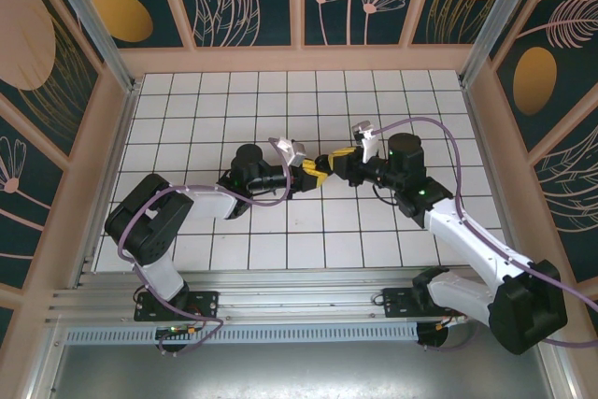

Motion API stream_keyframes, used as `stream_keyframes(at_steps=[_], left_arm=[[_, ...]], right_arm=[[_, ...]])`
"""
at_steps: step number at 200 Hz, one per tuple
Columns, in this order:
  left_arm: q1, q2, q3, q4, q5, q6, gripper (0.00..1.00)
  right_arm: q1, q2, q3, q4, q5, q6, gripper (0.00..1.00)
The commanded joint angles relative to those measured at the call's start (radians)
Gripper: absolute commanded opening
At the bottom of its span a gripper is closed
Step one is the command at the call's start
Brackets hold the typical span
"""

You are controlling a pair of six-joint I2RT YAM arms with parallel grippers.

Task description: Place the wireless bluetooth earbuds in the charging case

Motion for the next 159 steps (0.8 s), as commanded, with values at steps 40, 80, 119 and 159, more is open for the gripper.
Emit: stream_keyframes(at_steps=[40, 80, 119, 159], left_arm=[[-0.005, -0.015, 0.024, 0.087, 0.032, -0.043, 0.12], [-0.005, -0.046, 0.022, 0.097, 0.036, -0.052, 0.12], [-0.005, -0.048, 0.023, 0.105, 0.036, -0.058, 0.12], [-0.005, -0.05, 0.023, 0.107, 0.038, -0.058, 0.12]], right_arm=[[0.01, 0.001, -0.001, 0.021, -0.002, -0.033, 0.2], [0.011, 0.007, -0.008, 0.027, -0.009, -0.035, 0.2], [0.015, -0.001, -0.018, 0.008, -0.043, -0.045, 0.2], [0.015, 0.003, -0.015, -0.039, -0.087, -0.074, 0.2]])
